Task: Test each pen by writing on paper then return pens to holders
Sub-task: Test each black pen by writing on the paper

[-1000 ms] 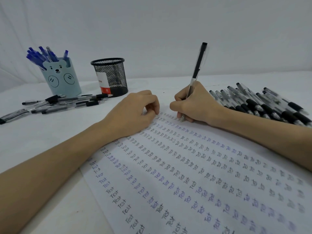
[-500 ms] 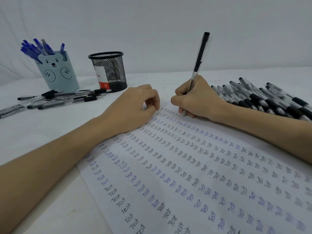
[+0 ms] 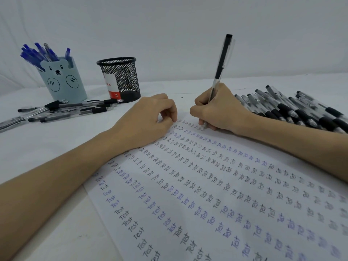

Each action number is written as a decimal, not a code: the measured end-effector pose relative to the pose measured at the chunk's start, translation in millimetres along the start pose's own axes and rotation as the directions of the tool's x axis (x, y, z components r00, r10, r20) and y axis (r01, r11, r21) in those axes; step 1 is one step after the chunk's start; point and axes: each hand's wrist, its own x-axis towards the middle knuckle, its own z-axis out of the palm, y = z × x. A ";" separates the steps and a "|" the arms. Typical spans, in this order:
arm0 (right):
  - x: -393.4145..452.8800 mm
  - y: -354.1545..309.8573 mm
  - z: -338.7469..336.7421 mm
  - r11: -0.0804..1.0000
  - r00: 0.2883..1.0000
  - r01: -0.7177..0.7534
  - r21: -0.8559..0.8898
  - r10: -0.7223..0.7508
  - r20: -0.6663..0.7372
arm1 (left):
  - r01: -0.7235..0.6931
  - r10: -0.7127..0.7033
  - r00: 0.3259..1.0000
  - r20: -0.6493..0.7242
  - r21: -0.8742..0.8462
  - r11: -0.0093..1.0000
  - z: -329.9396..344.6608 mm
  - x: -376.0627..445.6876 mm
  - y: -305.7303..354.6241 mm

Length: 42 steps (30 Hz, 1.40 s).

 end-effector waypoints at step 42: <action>17.0 -8.7 -98.4 0.933 0.975 -0.222 -0.284 0.208 -0.079 | 0.132 -0.123 0.970 0.210 -0.030 0.991 2.5 -6.2 19.9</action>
